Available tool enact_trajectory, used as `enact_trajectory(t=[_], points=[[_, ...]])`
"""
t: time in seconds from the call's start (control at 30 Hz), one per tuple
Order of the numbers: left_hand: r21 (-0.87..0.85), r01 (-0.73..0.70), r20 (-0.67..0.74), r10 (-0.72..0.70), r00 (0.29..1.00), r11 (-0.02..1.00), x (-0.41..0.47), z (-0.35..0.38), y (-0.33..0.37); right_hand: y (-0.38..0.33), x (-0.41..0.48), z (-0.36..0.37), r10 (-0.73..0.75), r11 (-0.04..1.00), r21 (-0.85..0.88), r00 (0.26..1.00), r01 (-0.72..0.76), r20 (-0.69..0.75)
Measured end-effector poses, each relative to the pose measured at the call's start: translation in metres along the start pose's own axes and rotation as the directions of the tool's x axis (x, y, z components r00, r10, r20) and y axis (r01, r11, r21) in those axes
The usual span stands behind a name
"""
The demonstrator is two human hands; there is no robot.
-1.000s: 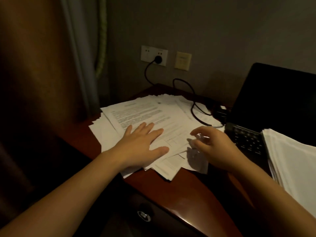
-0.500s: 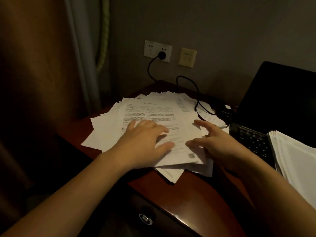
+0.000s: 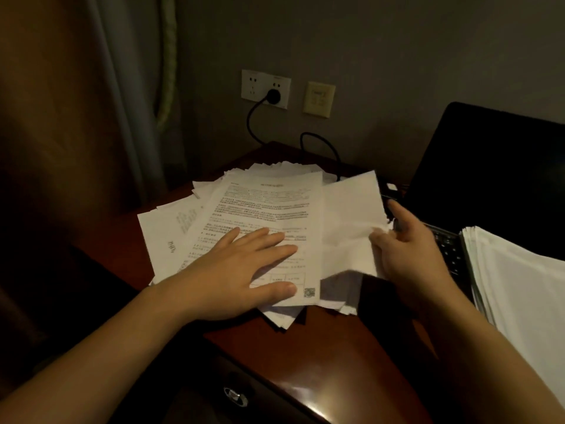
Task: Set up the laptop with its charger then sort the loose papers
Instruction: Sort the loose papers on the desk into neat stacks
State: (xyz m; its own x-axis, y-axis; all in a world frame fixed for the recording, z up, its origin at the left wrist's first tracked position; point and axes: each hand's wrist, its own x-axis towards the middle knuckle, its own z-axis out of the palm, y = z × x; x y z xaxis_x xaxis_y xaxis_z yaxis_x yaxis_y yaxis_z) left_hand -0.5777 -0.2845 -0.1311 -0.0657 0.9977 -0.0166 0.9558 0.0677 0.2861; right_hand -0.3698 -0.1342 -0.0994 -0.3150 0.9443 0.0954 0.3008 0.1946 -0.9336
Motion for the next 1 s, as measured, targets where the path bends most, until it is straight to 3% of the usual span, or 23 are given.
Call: enact_trajectory(t=[0.13,0.3,0.4,0.53,0.63,0.7,0.77,0.87,0.93,1.0], points=[[-0.066,0.009,0.024,-0.008,1.0,0.998,0.005,-0.006,0.007,0.007,0.006,-0.009,-0.089,0.993,0.051,0.964,0.105,-0.251],[-0.069,0.018,0.027,-0.017,0.999,0.997,0.014,-0.01,0.019,-0.001,0.002,-0.018,-0.202,0.97,0.019,0.851,0.241,-0.486],[-0.014,0.03,0.042,-0.03,0.999,0.999,0.014,-0.008,0.019,-0.009,0.001,-0.029,-0.16,0.955,0.115,0.8,0.275,-0.578],[-0.062,0.07,-0.034,-0.072,0.997,0.996,0.016,-0.005,0.016,-0.013,0.005,-0.039,-0.025,0.911,0.318,0.802,0.265,-0.597],[-0.33,0.118,-0.109,-0.162,0.981,0.937,0.013,-0.01,0.023,-0.018,0.004,-0.036,0.113,0.899,0.429,0.899,0.09,-0.424],[-0.632,0.125,-0.15,-0.279,0.948,0.765,0.012,-0.017,0.034,-0.021,-0.005,-0.027,0.194,0.878,0.471,0.962,-0.084,-0.19],[-0.844,0.071,-0.174,-0.395,0.902,0.532,0.014,-0.024,0.042,-0.021,-0.016,-0.014,0.228,0.891,0.405,0.974,-0.204,-0.012],[-0.945,-0.017,-0.191,-0.508,0.84,0.327,0.022,-0.032,0.039,-0.022,-0.034,0.01,0.161,0.959,0.224,0.984,-0.173,0.072],[-0.947,-0.018,-0.213,-0.584,0.783,0.321,0.024,-0.037,0.035,-0.022,-0.043,0.023,0.152,0.972,0.151,0.975,-0.177,0.163],[-0.905,0.08,-0.237,-0.651,0.721,0.418,0.025,-0.04,0.024,-0.02,-0.044,0.029,0.167,0.967,0.153,0.962,-0.202,0.215]])
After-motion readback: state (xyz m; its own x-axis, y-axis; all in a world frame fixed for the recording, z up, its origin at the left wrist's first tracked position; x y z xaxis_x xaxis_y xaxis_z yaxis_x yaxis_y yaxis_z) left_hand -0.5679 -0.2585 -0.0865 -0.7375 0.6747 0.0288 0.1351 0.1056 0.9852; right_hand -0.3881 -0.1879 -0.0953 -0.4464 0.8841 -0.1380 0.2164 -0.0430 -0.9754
